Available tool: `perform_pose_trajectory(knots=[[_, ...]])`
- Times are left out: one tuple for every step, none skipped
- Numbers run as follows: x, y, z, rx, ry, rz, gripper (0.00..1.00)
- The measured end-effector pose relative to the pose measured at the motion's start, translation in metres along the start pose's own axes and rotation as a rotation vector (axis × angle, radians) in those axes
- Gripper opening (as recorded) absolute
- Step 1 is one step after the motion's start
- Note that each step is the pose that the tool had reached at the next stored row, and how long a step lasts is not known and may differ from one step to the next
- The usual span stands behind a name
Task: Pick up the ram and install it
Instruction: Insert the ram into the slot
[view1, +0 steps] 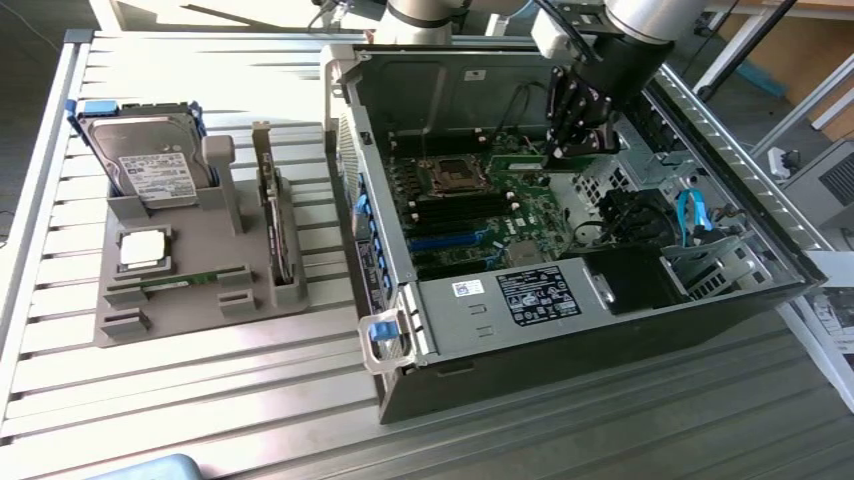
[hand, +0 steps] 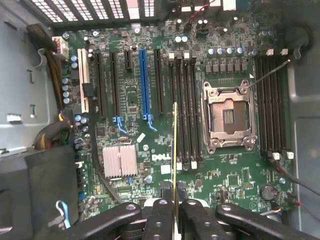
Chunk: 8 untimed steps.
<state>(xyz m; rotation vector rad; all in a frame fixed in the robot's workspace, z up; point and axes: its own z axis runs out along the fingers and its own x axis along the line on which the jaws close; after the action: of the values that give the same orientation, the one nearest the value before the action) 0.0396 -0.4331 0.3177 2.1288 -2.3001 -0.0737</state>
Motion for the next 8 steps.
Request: perform_pose_trajectory(knots=[[0.000, 0.0022, 0.0019, 0.0000, 0.0000, 0.000, 0.14], [-0.001, 0.0043, 0.0040, 0.0000, 0.0002, 0.001, 0.14], [-0.001, 0.0058, 0.0057, 0.0000, 0.0003, 0.001, 0.14], [-0.002, 0.0077, 0.0078, 0.0000, 0.0004, 0.001, 0.14], [-0.002, 0.0097, 0.0098, 0.0000, 0.0002, 0.001, 0.14], [-0.002, 0.0119, 0.0117, 0.0001, 0.0001, 0.001, 0.14], [-0.002, 0.0145, 0.0137, 0.0001, 0.0001, 0.001, 0.14], [-0.003, 0.0161, 0.0157, 0.0000, 0.0004, 0.001, 0.14]])
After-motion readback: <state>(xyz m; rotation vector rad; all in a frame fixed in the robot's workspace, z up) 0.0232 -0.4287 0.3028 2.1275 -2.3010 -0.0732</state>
